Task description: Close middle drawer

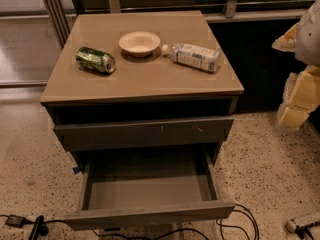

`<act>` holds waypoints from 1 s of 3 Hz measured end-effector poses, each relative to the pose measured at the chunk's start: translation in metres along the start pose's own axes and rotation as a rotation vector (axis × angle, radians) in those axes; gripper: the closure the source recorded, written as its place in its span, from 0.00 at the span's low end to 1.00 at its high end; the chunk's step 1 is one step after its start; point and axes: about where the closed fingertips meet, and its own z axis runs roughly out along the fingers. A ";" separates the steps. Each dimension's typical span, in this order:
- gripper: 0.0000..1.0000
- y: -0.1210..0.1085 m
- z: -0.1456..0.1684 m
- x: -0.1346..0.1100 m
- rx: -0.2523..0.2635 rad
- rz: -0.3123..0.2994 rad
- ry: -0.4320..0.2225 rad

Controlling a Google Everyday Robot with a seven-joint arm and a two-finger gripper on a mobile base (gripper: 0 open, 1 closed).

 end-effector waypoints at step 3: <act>0.00 0.053 0.025 0.009 -0.014 -0.086 -0.113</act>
Offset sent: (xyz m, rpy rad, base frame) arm -0.0414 0.0033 -0.0119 0.0224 -0.0242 0.0931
